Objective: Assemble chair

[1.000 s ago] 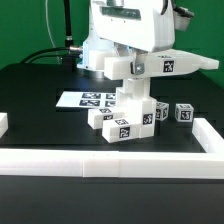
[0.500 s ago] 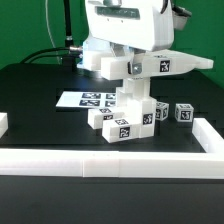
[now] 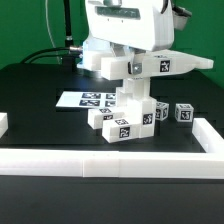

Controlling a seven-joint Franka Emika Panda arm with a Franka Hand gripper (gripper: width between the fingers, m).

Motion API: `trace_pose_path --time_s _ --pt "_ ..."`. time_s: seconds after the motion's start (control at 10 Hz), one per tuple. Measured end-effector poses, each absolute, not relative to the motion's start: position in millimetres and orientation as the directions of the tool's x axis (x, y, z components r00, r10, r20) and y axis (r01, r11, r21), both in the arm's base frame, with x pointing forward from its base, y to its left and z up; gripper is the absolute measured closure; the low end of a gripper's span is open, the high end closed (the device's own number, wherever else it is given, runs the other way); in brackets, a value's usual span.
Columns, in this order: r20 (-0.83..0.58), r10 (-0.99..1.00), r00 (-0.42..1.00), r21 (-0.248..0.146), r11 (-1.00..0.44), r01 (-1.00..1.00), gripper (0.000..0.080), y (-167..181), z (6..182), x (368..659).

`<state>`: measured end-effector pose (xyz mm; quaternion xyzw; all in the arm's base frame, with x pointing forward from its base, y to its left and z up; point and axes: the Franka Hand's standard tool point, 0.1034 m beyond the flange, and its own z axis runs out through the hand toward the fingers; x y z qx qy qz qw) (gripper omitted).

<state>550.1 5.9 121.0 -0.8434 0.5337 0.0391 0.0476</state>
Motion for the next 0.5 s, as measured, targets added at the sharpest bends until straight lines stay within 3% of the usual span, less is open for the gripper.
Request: trace_pose_path --time_s 0.5 --pt "-0.116 -0.896 0.428 -0.041 -0.426 -0.904 0.0515 5.4 121.1 545.7"
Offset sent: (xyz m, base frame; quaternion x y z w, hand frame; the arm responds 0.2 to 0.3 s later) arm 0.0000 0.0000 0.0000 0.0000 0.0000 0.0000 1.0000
